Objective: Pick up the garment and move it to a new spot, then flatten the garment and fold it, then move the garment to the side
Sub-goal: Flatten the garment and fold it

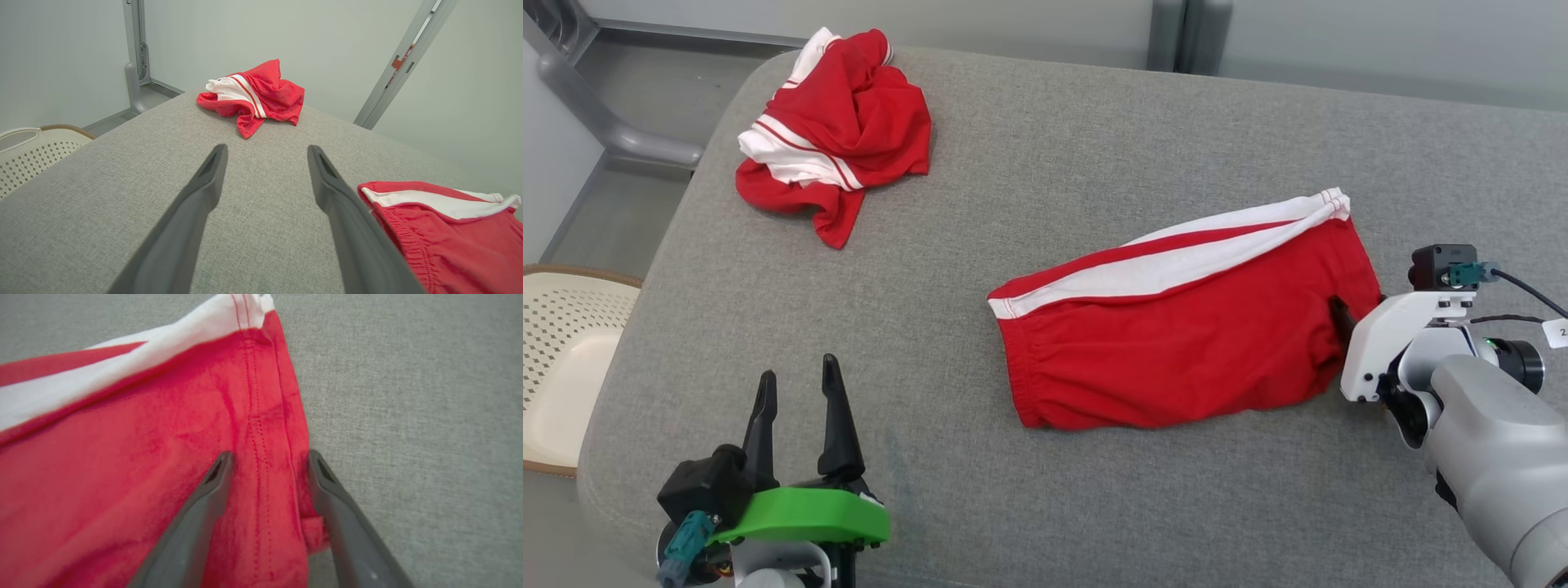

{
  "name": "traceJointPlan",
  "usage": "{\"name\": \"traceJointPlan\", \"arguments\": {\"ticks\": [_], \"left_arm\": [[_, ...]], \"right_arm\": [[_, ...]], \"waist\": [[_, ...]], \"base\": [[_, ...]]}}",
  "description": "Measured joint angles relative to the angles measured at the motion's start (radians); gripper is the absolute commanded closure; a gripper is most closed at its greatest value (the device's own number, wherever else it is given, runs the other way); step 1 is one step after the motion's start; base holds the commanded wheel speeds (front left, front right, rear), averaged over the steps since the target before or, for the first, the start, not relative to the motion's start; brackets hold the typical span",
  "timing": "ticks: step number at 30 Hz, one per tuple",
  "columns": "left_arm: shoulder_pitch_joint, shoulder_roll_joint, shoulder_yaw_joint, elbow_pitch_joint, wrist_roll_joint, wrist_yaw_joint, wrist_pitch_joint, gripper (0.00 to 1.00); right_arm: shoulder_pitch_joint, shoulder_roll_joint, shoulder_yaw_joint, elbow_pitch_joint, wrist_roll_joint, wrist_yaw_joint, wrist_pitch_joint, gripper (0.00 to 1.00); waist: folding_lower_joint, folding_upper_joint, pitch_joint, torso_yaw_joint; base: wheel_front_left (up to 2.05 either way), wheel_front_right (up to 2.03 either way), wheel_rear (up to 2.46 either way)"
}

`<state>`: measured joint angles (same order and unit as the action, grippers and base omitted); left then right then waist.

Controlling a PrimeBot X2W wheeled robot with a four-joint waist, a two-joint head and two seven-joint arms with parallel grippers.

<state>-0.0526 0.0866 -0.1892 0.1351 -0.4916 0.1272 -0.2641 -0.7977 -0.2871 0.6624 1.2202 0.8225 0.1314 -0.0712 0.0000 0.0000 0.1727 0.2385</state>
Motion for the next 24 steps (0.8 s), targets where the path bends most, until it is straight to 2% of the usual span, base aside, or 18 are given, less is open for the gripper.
{"name": "traceJointPlan", "arguments": {"ticks": [1,2,3,7,15,24], "left_arm": [[0.0,-0.001,0.002,0.001,0.001,-0.001,0.0,0.0],[0.0,-0.002,0.004,0.001,0.001,-0.003,0.0,0.0],[0.0,-0.003,0.006,0.001,0.002,-0.003,0.0,0.0],[0.0,-0.005,0.013,0.004,0.009,-0.008,0.0,0.0],[0.002,-0.006,0.022,0.01,0.021,-0.015,0.0,0.0],[0.017,-0.004,0.015,0.018,0.051,-0.026,0.0,0.0]], "right_arm": [[0.0,0.002,0.001,0.0,0.005,0.0,0.001,0.75],[0.0,0.004,0.003,-0.001,0.007,0.0,0.003,0.97],[0.0,0.005,0.005,-0.001,0.01,0.0,0.004,1.0],[0.003,0.013,0.008,-0.011,0.026,0.0,-0.001,1.0],[0.035,0.017,-0.003,-0.065,0.078,0.0,-0.085,1.0],[0.144,-0.023,-0.02,-0.165,0.147,0.0,-0.164,1.0]], "waist": [[0.0,0.0,-0.001,-0.003],[0.0,0.0,-0.001,-0.005],[0.0,0.0,-0.002,-0.009],[0.0,0.0,-0.003,-0.025],[0.0,0.0,-0.01,-0.074],[0.0,0.0,-0.038,-0.172]], "base": [[0.0,0.0,0.0],[0.0,0.0,0.0],[0.0,0.0,0.0],[0.0,0.0,0.0],[0.0,0.0,0.0],[0.0,0.0,0.0]]}}
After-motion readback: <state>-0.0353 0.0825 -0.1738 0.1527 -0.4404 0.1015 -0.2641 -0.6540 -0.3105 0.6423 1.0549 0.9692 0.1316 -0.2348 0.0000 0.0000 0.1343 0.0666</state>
